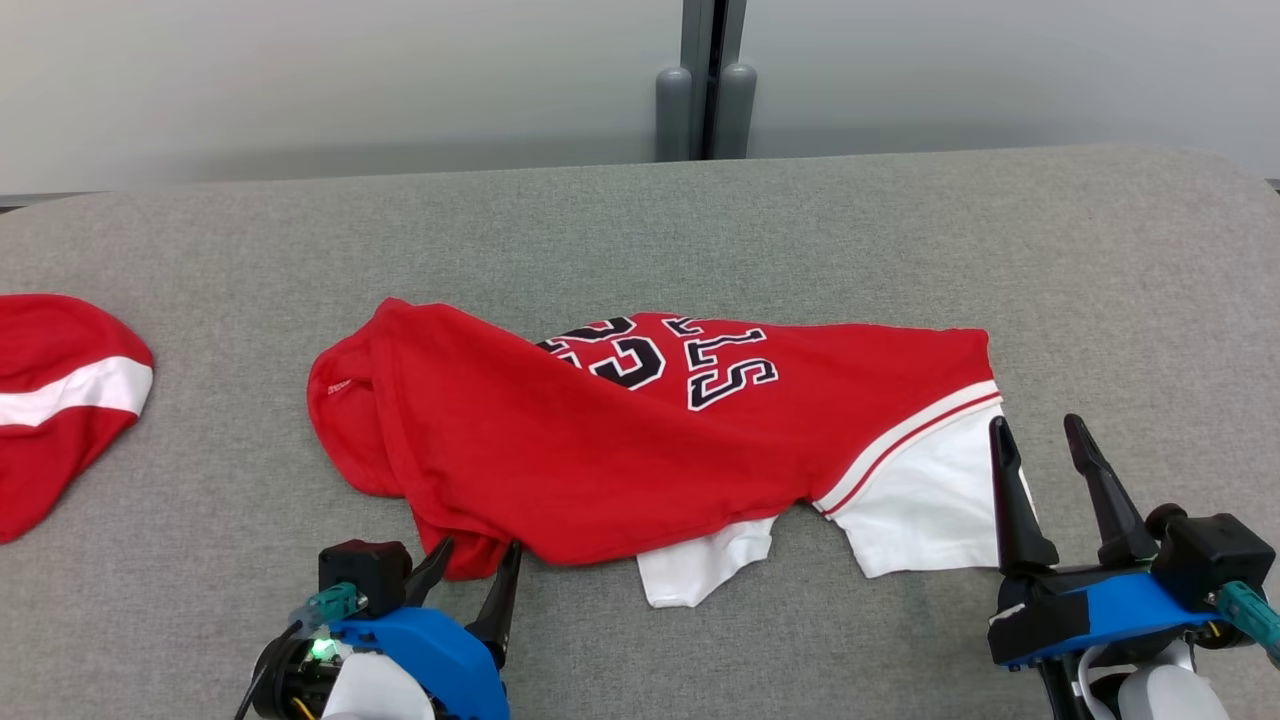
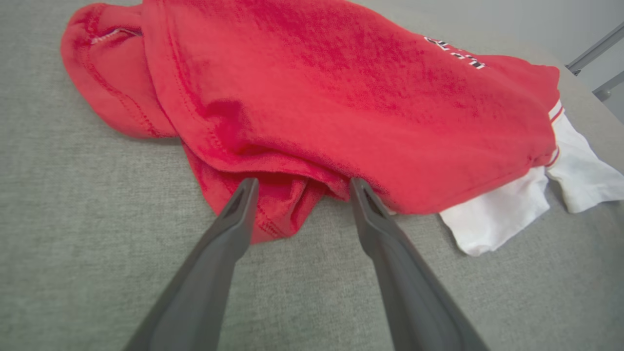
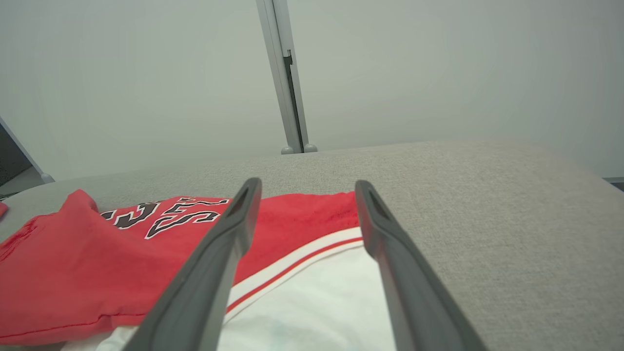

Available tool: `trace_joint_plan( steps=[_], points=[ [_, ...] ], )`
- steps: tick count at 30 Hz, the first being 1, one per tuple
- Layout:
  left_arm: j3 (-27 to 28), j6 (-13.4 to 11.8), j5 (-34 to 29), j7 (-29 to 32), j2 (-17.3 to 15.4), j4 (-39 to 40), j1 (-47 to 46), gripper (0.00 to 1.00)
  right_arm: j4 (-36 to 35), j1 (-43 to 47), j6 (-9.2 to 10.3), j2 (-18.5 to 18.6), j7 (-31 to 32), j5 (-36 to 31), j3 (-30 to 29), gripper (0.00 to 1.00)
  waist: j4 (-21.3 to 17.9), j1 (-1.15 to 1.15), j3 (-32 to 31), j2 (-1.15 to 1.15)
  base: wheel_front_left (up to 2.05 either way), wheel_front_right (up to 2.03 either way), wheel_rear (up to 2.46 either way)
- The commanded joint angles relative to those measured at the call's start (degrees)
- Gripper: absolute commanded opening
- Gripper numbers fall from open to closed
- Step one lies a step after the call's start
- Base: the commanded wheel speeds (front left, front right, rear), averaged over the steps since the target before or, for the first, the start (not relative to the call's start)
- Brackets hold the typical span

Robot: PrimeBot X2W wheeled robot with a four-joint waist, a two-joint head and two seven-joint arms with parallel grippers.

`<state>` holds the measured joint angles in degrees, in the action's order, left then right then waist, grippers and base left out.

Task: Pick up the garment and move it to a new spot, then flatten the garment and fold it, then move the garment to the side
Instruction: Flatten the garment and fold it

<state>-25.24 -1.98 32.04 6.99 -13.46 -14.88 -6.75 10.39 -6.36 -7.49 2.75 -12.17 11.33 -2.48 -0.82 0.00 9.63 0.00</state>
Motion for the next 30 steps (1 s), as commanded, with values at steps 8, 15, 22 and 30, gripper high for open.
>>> trace_joint_plan(
  steps=[8,15,22,30],
  points=[
    [-1.09,0.28,-1.23,-0.15,-0.02,-3.4,-2.51,1.0,-0.12,-0.08,-0.01,0.27,-0.27,0.06,-0.5,1.0,-0.99,0.0,0.4,0.0,0.0,0.0,0.0],
    [-0.73,1.42,-0.12,-0.96,0.58,-5.37,-4.82,0.96,0.29,-0.08,-0.01,0.27,-0.53,0.38,-0.24,1.0,-1.56,0.0,0.32,0.0,0.0,0.0,0.0],
    [-1.66,2.37,-0.53,-1.54,0.25,-6.27,-5.82,0.36,0.56,0.01,-0.01,0.27,-0.55,0.54,-0.34,1.0,-1.7,0.0,0.24,0.0,0.0,0.0,0.0],
    [-1.43,4.41,0.39,-4.96,0.28,-5.64,-6.44,0.0,0.56,0.16,-0.01,0.27,-0.56,0.46,-0.38,1.0,-1.46,0.0,-0.26,0.0,0.0,0.0,0.0]
  ],
)
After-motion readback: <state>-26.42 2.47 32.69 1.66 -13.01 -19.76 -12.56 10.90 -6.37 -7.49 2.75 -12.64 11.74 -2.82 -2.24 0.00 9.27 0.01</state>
